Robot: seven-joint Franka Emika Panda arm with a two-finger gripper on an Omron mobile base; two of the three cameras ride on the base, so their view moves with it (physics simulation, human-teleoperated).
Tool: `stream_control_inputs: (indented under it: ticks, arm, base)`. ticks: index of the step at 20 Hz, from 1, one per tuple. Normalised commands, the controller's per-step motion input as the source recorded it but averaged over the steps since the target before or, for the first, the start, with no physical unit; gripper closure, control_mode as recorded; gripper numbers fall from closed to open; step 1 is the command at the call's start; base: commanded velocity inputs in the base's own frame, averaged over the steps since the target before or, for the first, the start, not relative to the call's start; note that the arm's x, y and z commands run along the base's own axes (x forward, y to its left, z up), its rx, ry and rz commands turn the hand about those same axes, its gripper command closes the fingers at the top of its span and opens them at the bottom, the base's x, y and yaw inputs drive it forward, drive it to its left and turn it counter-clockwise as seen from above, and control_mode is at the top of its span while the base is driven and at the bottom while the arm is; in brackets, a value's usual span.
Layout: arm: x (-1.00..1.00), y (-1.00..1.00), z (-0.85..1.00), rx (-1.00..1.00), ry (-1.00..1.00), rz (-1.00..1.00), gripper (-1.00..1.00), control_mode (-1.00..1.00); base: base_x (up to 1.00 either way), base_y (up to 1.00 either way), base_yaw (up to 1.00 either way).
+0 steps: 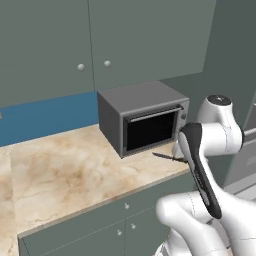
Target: Retrieve the butter from the fridge and place it on a plate on the dining table. Then retrieve the butter knife by the fridge and place it near the plate.
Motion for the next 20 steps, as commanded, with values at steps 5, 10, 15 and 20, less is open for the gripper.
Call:
stream_control_inputs:
  ticks: [5,10,15,20]
  arm:
    - [0.78,-0.29,-0.68,0.0,0.18,0.0,-1.0,-1.0]
    - [0.66,-0.34,-0.52,0.0,0.09,0.0,-1.0,-1.0]
    - [0.51,-0.29,-0.35,0.0,0.01,0.0,-1.0,-1.0]
    - [0.45,-0.15,-0.37,-0.03,0.0,0.02,-1.0,-1.0]
  base:
    - [0.0,0.0,0.0]
    - [0.0,0.0,0.0]
    - [0.0,0.0,0.0]
    - [0.0,0.0,0.0]
